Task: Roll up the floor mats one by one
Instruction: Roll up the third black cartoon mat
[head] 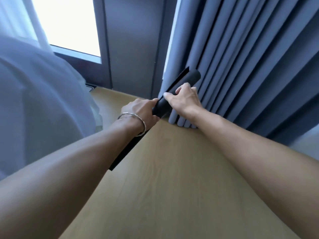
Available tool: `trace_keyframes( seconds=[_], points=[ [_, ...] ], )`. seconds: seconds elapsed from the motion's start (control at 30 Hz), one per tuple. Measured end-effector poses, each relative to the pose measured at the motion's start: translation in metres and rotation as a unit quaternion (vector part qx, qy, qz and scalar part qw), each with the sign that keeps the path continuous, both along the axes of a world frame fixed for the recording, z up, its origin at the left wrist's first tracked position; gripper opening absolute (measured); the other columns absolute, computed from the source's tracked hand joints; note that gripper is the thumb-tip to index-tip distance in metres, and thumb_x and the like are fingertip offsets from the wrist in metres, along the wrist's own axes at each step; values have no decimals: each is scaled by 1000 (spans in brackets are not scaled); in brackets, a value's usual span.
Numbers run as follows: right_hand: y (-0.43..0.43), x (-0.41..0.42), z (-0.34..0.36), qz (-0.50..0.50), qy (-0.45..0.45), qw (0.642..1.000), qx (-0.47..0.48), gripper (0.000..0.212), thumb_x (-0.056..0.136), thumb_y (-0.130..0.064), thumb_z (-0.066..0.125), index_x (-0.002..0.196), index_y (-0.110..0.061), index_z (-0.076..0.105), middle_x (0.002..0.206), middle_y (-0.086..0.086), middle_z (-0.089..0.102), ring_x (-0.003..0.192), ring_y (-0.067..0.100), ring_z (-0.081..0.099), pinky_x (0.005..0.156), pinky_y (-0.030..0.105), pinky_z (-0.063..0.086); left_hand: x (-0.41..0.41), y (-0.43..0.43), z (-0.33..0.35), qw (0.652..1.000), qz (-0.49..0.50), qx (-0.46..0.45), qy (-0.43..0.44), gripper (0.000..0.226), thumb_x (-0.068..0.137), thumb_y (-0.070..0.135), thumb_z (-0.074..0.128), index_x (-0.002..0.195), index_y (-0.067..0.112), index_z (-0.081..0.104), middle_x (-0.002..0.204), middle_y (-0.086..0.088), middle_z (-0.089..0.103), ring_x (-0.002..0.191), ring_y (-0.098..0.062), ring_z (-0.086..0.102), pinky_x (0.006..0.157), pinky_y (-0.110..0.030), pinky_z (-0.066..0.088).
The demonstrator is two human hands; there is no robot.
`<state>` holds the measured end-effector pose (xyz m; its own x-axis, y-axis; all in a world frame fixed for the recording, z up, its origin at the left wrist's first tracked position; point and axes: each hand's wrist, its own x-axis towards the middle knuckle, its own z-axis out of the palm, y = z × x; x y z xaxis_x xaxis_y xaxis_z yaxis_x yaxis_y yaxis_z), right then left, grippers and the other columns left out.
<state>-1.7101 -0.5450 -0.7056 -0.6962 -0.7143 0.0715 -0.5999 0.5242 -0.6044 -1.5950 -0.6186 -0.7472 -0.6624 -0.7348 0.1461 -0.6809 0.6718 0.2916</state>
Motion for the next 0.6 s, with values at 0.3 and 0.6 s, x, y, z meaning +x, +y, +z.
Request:
trace_keyframes(
  seconds=[0.3,0.6],
  points=[
    [112,-110,-90,-139,-303,937,-106,54,82,-45,70,107,-13,35,100,7,55,85,26,64,67,40,57,-128,126,-58,989,-97,107,36,50,81,46,60,129,39,47,110,0,64,102,-27,59,69,-30,42],
    [179,-196,-184,-129,-426,889,-109,37,83,-37,69,88,-25,34,93,8,65,69,19,60,67,42,56,-197,179,-116,927,-124,353,-7,49,93,31,46,141,34,39,106,-7,63,95,-28,62,73,-43,58]
  ],
)
